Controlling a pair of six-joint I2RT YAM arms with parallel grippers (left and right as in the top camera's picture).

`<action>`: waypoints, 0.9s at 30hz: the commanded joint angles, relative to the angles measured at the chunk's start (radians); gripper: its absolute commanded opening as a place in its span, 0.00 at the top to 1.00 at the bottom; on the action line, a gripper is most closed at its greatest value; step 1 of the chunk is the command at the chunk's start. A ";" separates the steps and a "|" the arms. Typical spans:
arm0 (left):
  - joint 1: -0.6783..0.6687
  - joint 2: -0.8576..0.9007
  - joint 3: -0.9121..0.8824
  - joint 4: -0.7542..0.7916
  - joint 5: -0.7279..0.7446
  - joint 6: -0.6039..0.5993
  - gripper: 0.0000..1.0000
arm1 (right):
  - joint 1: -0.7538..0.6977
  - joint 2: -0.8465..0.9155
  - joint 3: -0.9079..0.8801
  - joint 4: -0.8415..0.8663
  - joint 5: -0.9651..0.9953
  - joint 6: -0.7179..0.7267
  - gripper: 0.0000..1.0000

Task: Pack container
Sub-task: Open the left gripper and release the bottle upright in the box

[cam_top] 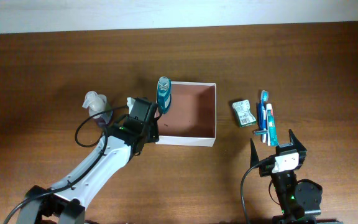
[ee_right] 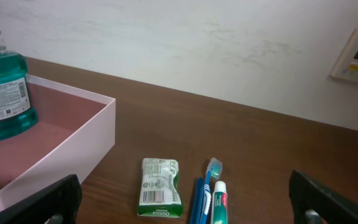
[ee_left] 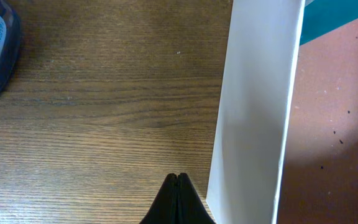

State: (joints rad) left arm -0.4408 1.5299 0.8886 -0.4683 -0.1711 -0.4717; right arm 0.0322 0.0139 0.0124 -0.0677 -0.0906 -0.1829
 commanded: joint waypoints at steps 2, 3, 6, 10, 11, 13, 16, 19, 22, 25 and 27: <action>0.037 -0.016 -0.009 -0.003 0.062 0.002 0.99 | -0.007 -0.009 -0.007 -0.003 0.009 0.003 0.02; 0.047 -0.016 -0.009 -0.004 0.079 0.002 0.99 | -0.007 -0.009 -0.007 -0.003 0.009 0.003 0.02; 0.082 -0.016 -0.009 -0.011 0.111 0.002 0.99 | -0.007 -0.009 -0.007 -0.003 0.009 0.003 0.02; 0.092 -0.016 -0.009 -0.011 0.123 0.003 0.99 | -0.007 -0.009 -0.007 -0.003 0.009 0.004 0.02; 0.092 -0.016 -0.009 -0.007 0.132 0.013 0.99 | -0.007 -0.009 -0.007 -0.003 0.009 0.003 0.02; 0.092 -0.016 -0.009 0.000 0.156 0.036 1.00 | -0.007 -0.009 -0.007 -0.003 0.009 0.003 0.02; 0.092 -0.016 -0.009 0.013 0.188 0.083 1.00 | -0.007 -0.009 -0.007 -0.003 0.009 0.003 0.02; 0.092 -0.016 -0.009 0.014 0.191 0.085 1.00 | -0.007 -0.009 -0.007 -0.003 0.009 0.003 0.02; 0.092 -0.016 -0.009 0.017 0.195 0.085 1.00 | -0.007 -0.009 -0.007 -0.003 0.009 0.003 0.02; 0.092 -0.016 -0.009 0.027 0.224 0.116 1.00 | -0.007 -0.009 -0.007 -0.003 0.009 0.003 0.02; 0.092 -0.016 -0.009 0.038 0.264 0.171 1.00 | -0.007 -0.009 -0.007 -0.003 0.009 0.004 0.02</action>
State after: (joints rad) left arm -0.3511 1.5299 0.8879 -0.4435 0.0219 -0.3878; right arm 0.0322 0.0139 0.0124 -0.0677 -0.0906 -0.1825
